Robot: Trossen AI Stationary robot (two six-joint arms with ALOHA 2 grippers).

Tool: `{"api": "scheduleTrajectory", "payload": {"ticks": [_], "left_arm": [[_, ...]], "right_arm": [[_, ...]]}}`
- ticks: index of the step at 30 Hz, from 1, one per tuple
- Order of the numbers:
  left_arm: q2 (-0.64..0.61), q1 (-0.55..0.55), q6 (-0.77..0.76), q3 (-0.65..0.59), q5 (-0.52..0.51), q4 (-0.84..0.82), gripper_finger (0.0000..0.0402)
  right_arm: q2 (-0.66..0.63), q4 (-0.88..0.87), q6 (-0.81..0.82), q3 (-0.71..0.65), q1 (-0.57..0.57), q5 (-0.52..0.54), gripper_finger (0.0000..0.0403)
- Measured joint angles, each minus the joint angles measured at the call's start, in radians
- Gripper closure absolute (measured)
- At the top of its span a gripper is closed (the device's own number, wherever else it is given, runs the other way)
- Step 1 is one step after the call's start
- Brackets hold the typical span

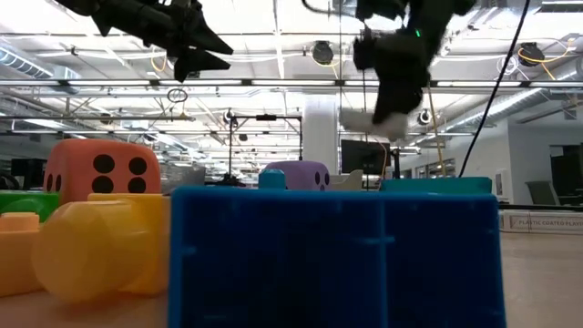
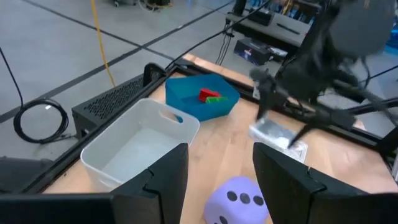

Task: Pick & Place Toys
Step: Put the black deck of cards into the gray bin

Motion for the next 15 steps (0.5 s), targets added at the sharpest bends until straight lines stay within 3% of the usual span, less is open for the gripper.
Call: {"api": "scheduleTrajectory", "payload": {"ticks": [4, 11, 15], "left_arm": [[0.0, 0.0, -0.001, 0.0, 0.0, 0.031, 0.0213], [0.0, 0.0, -0.013, 0.0, 0.0, 0.072, 0.0213], [0.0, 0.0, -0.037, 0.0, 0.0, 0.1, 0.0213]], "right_arm": [[0.02, -0.077, -0.171, 0.194, -0.078, 0.043, 0.0103], [0.136, -0.045, -0.394, 0.439, -0.274, 0.039, 0.0103], [0.25, -0.047, -0.466, 0.529, -0.377, -0.059, 0.0103]]}}
